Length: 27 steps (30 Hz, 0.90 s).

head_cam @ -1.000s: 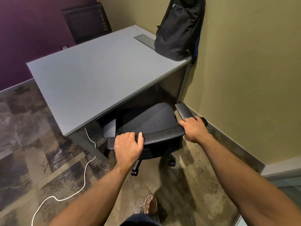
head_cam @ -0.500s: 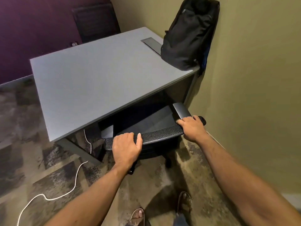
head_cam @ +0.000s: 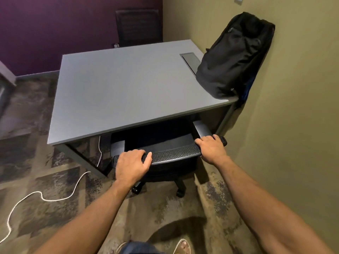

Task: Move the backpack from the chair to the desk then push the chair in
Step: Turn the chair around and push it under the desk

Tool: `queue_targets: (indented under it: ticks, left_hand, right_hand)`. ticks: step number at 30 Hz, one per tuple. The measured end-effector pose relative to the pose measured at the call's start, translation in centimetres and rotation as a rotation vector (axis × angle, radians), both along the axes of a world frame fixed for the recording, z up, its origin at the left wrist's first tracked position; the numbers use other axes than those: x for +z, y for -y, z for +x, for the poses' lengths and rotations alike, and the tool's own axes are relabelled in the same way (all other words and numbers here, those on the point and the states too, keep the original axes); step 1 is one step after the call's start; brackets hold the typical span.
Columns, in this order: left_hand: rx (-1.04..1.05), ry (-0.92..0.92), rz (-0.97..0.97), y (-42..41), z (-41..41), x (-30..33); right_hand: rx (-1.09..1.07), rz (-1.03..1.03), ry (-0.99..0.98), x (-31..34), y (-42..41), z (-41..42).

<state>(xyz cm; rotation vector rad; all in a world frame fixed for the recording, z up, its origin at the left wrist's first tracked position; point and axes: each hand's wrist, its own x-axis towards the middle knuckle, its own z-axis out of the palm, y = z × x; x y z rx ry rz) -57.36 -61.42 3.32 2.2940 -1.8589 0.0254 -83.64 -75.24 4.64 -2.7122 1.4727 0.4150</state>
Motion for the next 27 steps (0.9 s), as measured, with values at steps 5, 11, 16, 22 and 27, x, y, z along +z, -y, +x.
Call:
queue_targets:
  ticks: [5,11,16,22,27]
  left_hand:
    - [0.089,0.005,-0.048,1.9,-2.0,-0.2]
    - [0.141,-0.015,-0.025,4.6,-3.1,-0.1]
    - [0.152,0.026,-0.049,6.7,-4.1,-0.4]
    - [0.177,0.043,-0.020,9.5,-4.3,-0.9]
    - [0.164,0.020,0.017,11.2,-4.0,-0.9]
  right_hand:
    - [0.062,-0.003,0.003,0.1,3.4,-1.0]
    - [0.088,0.004,0.027,-0.2,7.0,-1.4]
    - [0.083,0.025,0.056,-0.5,9.9,-2.1]
    - [0.115,0.074,0.053,0.0,12.9,-2.1]
    - [0.127,0.056,0.057,0.0,14.7,-2.0]
